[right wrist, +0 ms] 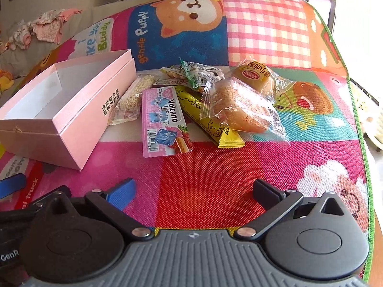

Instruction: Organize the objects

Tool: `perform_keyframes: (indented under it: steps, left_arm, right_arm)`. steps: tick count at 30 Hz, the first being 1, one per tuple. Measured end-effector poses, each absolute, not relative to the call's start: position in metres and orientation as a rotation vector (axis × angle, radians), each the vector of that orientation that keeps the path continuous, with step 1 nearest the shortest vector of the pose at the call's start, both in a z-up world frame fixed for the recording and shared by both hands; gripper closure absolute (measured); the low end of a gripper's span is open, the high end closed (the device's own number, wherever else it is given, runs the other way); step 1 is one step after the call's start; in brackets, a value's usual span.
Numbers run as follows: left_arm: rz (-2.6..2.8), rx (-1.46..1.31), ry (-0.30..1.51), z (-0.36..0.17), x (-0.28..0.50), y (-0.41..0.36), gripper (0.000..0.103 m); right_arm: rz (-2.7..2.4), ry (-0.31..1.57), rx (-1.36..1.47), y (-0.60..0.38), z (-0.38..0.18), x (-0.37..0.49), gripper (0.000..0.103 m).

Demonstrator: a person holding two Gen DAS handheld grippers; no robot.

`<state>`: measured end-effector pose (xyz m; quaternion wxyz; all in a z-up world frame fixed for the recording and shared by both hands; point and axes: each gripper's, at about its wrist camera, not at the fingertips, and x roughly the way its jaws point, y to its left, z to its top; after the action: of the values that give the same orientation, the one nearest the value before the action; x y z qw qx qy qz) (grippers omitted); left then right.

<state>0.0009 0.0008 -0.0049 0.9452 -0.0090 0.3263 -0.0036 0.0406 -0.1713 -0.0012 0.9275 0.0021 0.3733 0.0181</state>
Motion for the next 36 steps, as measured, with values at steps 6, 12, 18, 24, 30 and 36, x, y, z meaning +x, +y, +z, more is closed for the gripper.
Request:
perform_keyframes:
  steps: [6,12,18,24,30,36]
  left_arm:
    - [-0.055,-0.036,0.651,0.020,-0.014,0.023,0.024]
    - [0.021,-0.044,0.471,0.086,0.000,0.078,0.024]
    - [0.113,0.004,0.524,0.097,0.077,0.124,0.025]
    - [0.071,-0.089,0.733,0.060,0.125,0.147,0.033]
    - [0.037,-0.110,0.757,0.053,0.135,0.142,0.046]
    - [0.100,-0.088,0.822,0.047,0.141,0.139,0.089]
  right_arm:
    - [0.145,0.822,-0.067,-0.176,0.001,0.047,0.000]
    - [0.183,0.897,-0.085,-0.177,0.004,0.054,0.000]
    - [0.189,0.896,-0.090,-0.177,0.004,0.055,0.000]
    - [0.275,0.856,-0.077,-0.180,0.021,0.046,0.000]
    - [0.328,0.605,-0.242,-0.162,0.066,0.029,0.009]
    - [0.365,0.672,-0.221,-0.143,0.054,0.070,0.024]
